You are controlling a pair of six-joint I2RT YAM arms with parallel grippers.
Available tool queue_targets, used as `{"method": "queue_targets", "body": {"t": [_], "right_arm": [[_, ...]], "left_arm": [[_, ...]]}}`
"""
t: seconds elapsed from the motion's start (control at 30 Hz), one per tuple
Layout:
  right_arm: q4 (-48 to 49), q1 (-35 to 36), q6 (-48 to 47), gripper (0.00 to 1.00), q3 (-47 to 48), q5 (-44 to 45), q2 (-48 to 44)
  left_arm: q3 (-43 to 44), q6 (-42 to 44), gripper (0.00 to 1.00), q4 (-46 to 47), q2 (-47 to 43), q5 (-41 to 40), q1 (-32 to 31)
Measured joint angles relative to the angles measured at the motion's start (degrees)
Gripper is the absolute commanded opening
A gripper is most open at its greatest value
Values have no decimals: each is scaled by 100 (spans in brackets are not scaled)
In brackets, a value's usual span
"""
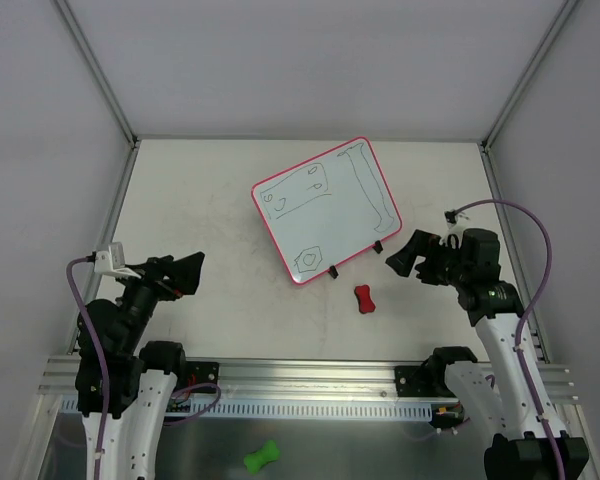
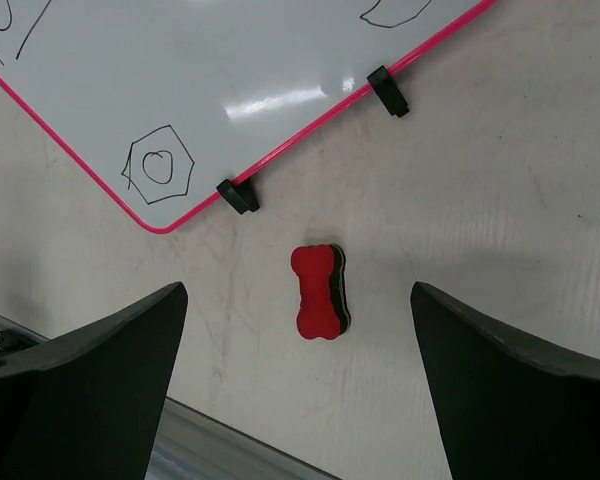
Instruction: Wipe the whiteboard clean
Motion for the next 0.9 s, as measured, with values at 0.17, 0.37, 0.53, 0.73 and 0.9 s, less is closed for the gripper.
{"method": "queue_targets", "body": {"t": [0.17,0.37,0.53,0.73,0.9], "right_arm": [[66,0,7,99,-37,-33,4],[120,461,-7,99,-96,70,186],[105,1473,-9,98,-96,673,804],[105,2302,-4,82,-129,1458,1325],[127,2675,-4,78,-136,1893,1722]], "left_arm": [[256,765,99,48,450,286,2],[256,1338,99,-42,723,433,2],[256,1471,99,-42,726,466,2],[256,1528,99,-42,726,542,2],[256,1530,99,-42,726,555,2]]}}
